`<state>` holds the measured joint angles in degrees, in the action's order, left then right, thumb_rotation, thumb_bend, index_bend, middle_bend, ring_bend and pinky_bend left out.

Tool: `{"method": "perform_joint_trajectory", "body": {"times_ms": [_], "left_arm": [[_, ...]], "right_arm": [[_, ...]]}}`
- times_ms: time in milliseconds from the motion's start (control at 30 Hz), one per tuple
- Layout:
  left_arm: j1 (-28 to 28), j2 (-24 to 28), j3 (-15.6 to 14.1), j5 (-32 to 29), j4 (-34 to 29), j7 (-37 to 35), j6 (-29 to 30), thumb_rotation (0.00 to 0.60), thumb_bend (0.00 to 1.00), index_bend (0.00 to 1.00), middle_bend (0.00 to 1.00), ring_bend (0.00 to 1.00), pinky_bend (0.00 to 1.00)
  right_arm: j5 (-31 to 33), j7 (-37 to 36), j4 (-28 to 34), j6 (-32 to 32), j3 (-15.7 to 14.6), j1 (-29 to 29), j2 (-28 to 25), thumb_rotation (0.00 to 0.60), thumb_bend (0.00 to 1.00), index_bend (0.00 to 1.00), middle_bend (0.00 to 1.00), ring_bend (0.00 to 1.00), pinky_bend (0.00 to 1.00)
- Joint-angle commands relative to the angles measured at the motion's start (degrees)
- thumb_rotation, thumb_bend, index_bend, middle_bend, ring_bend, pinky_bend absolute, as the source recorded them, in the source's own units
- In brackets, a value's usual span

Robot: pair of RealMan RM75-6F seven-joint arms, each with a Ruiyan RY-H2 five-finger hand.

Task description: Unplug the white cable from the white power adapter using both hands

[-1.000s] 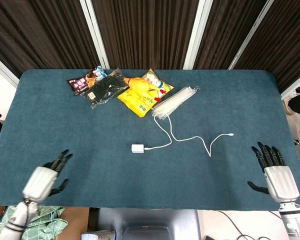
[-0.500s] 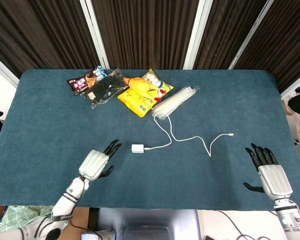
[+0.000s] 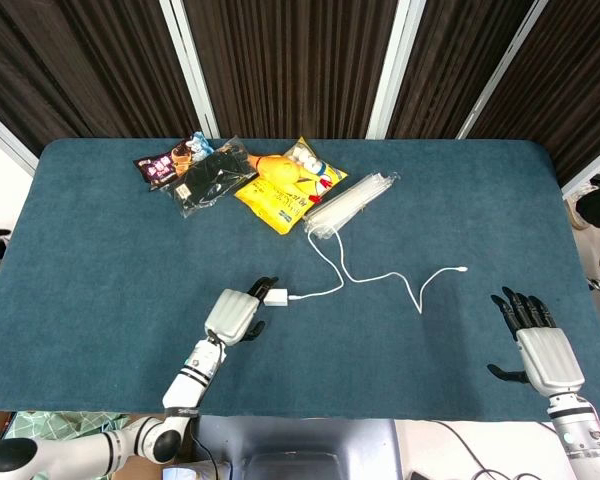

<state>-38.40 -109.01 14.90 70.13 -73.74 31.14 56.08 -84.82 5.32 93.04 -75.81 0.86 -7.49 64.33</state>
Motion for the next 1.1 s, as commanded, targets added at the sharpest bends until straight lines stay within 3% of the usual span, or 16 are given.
{"method": "perform_joint_trajectory", "body": {"times_ms": [33, 433, 567, 800, 967, 1100], "left_arm": [[-1.70, -2.87, 0.54, -0.44, 2.75, 1.96, 2.20, 0.600, 0.38, 0.13, 0.16, 0.92, 1.00], [-5.12, -8.68, 0.50, -0.52, 12.74, 2.34, 3.51, 0.600, 0.38, 0.29, 0.30, 0.97, 1.00], [-6.16, -11.01, 0.60, 1.90, 17.25, -1.64, 5.72, 0.600, 0.38, 0.39, 0.39, 1.00, 1.00], [-7.89, -12.76, 0.92, 2.02, 22.13, -3.31, 4.45, 0.600, 0.41, 0.53, 0.54, 1.00, 1.00], [-7.26, -12.94, 0.27, 3.38, 22.11, -5.75, 6.75, 0.600, 0.46, 0.67, 0.69, 1.00, 1.00], [-5.19, -10.22, -0.75, 3.49, 16.01, -6.87, 7.75, 0.600, 0.52, 0.77, 0.83, 1.00, 1.00]], "right_arm": [[0.14, -0.33, 0.11, 0.16, -0.05, -0.04, -0.30, 0.600, 0.12, 0.00, 0.00, 0.00, 0.00], [0.30, -2.28, 0.33, -0.40, 0.07, 0.17, -1.53, 0.600, 0.12, 0.00, 0.00, 0.00, 0.00], [0.33, -2.64, 0.33, -0.54, 0.14, 0.19, -1.75, 0.600, 0.12, 0.00, 0.00, 0.00, 0.00], [0.45, -2.69, 0.31, -0.71, 0.18, 0.25, -1.85, 0.600, 0.12, 0.00, 0.00, 0.00, 0.00], [-1.72, -3.59, -0.38, -1.74, -0.01, 0.05, -0.94, 0.600, 0.12, 0.00, 0.00, 0.00, 0.00], [-7.28, -8.00, -2.54, -4.42, -0.47, -0.65, 2.34, 0.600, 0.12, 0.04, 0.00, 0.00, 0.00]]}}
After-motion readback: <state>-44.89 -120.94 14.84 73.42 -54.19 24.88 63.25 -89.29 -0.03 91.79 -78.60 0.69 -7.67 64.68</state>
